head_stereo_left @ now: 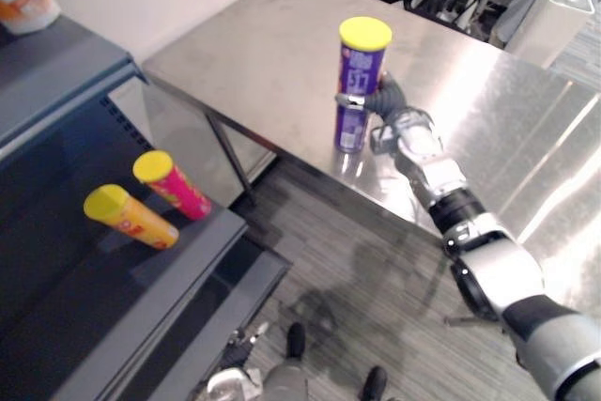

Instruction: Put the gum and the chips on the shelf.

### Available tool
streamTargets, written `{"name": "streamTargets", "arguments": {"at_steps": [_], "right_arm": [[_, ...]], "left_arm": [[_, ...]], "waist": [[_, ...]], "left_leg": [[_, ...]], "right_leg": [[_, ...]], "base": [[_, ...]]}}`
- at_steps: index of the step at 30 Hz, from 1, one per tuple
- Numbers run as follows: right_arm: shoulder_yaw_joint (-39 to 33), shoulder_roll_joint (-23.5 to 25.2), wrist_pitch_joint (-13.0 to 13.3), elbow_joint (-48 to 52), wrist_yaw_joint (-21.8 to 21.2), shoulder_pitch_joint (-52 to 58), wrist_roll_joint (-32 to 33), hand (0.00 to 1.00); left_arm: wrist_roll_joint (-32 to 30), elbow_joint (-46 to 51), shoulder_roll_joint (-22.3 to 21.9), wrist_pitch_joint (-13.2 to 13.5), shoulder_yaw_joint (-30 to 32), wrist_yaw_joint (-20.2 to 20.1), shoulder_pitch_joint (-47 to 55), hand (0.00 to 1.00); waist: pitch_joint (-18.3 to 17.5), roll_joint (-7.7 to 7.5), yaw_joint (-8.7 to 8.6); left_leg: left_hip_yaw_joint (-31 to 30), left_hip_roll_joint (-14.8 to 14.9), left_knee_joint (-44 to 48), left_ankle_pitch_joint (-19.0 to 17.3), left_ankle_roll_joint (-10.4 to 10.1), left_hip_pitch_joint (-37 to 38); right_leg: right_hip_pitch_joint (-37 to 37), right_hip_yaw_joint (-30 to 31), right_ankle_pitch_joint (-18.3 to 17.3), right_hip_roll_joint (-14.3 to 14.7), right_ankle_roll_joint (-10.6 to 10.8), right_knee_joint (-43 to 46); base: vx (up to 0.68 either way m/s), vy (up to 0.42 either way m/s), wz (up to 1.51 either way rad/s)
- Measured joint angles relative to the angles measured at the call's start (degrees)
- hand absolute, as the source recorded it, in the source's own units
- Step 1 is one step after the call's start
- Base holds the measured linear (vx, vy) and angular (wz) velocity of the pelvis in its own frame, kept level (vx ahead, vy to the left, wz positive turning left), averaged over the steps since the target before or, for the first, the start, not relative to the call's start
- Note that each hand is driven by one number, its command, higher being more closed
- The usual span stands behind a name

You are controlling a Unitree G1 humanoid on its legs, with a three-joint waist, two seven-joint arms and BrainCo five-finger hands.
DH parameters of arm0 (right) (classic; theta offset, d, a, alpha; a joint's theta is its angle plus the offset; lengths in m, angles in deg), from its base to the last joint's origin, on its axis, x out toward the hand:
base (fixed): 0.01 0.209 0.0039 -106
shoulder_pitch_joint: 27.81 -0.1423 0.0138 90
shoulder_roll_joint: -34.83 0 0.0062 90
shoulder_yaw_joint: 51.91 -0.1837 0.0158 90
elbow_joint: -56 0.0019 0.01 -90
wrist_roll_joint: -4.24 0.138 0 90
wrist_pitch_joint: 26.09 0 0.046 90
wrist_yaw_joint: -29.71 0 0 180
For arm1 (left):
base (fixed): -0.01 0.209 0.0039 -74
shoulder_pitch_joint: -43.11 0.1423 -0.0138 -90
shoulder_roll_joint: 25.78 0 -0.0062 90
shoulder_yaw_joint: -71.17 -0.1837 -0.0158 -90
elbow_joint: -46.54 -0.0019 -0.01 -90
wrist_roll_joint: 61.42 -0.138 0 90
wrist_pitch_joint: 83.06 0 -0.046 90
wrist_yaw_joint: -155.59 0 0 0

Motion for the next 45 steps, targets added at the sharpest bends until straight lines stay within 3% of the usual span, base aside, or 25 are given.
{"name": "streamTargets", "arguments": {"at_steps": [5,8,11,14,16,19,26,30,36,39,42,45], "right_arm": [[-0.02,0.76,-0.87,3.56,1.10,0.29,0.14,1.00],[-0.74,0.22,-0.66,14.44,2.08,3.72,0.82,1.00],[-1.01,-1.83,1.42,28.15,1.89,10.26,1.39,1.00],[-1.65,-4.93,2.79,36.65,1.00,16.56,3.16,1.00],[-2.14,-5.72,3.25,40.36,0.20,20.34,4.69,1.00],[-2.17,-6.46,3.31,43.32,-0.57,25.33,5.24,1.00],[-2.51,-10.63,3.35,52.73,-3.55,38.05,7.40,1.00],[-8.14,-12.50,3.59,57.36,-5.46,45.84,7.49,1.00],[-13.64,-14.41,3.73,59.62,-5.54,52.18,7.45,1.00],[-14.56,-14.42,3.95,59.79,-5.53,54.74,7.38,1.00],[-14.58,-13.72,3.95,59.80,-5.48,56.38,7.34,1.00],[-14.28,-10.80,3.97,59.78,-5.36,56.47,7.35,1.00]], "left_arm": [[-0.05,-0.02,0.04,-0.07,0.07,0.20,0.02,0.00],[-0.07,-0.05,0.09,-0.15,0.58,0.22,0.25,0.00],[-0.22,-0.16,0.06,-0.49,1.81,0.15,0.93,0.00],[-0.84,-0.32,0.08,-1.05,1.86,-0.03,0.94,0.00],[-1.15,-0.54,0.14,-1.12,1.88,-0.23,1.51,0.00],[-1.32,-1.23,1.02,-1.33,1.77,-0.26,1.88,0.00],[-3.02,-2.17,1.59,-1.43,1.63,-0.53,2.43,0.00],[-3.08,-2.42,1.91,-1.86,1.65,-1.52,3.31,0.00],[-3.41,-2.44,1.90,-2.15,1.65,-2.17,4.55,0.00],[-3.71,-2.54,1.95,-2.16,1.69,-2.22,5.24,0.00],[-4.41,-3.60,2.07,-2.18,1.86,-2.41,5.28,0.00],[-4.43,-4.77,2.49,-2.64,2.19,-2.75,5.39,0.00]], "waist": [[0.03,-0.04,-0.07],[0.02,-0.06,-1.31],[-0.02,-0.11,-2.84],[-0.10,-0.15,-3.26],[-0.15,-0.23,-4.63],[-0.75,-0.28,-6.03],[-2.91,-0.81,-7.13],[-4.22,-0.67,-8.79],[-5.66,0.22,-9.18],[-5.96,0.78,-9.33],[-5.99,0.85,-9.37],[-4.70,0.88,-9.23]], "left_leg": [[1.66,0.28,0.00,-0.09,-0.09,1.07],[2.64,0.43,0.00,-0.26,-0.18,1.85],[3.45,0.54,-0.01,-0.49,-0.28,2.82],[4.87,0.79,-0.03,-0.69,-0.46,3.88],[5.06,0.94,-0.03,-0.70,-0.48,4.12],[6.29,1.25,-0.14,-0.83,-0.65,4.61],[7.56,1.89,-0.03,-1.05,-0.97,5.69],[7.78,1.93,-0.03,-1.14,-1.07,6.25],[8.51,2.02,-0.03,-1.62,-1.55,7.40],[8.74,2.18,0.01,-1.89,-1.87,8.55],[7.98,2.02,0.48,-1.93,-1.88,8.75],[5.75,2.47,9.34,-5.06,-1.72,5.75]], "right_leg": [[0.08,1.69,0.23,0.02,-0.32,0.10],[0.25,2.49,0.24,0.01,-0.33,0.34],[0.52,3.28,0.23,-0.06,-0.32,0.79],[0.45,4.78,0.23,0.01,-0.31,1.17],[0.50,4.98,0.23,0.14,-0.31,1.34],[0.19,6.24,0.23,0.38,-0.31,1.50],[0.53,7.62,0.56,0.99,-0.74,0.99],[0.95,7.88,0.56,1.03,-0.74,1.01],[1.19,8.84,0.27,1.05,-1.12,1.77],[0.65,9.16,-1.35,1.02,-1.66,5.08],[-2.28,8.93,-5.17,0.37,-1.95,12.77],[-3.59,7.35,-9.37,-0.95,-2.72,20.54]], "base": [[-0.01,0.004,-0.16],[-0.01,0.004,-0.17],[-0.01,0.006,-0.16],[-0.02,0.003,-0.25],[-0.02,-0.005,-0.14],[-0.01,-0.009,-0.19],[0.02,-0.017,-0.11],[0.00,-0.003,-0.01],[-0.01,-0.002,-0.09],[-0.01,0.002,-0.04],[-0.02,-0.006,0.12],[-0.05,-0.074,0.40]]}}
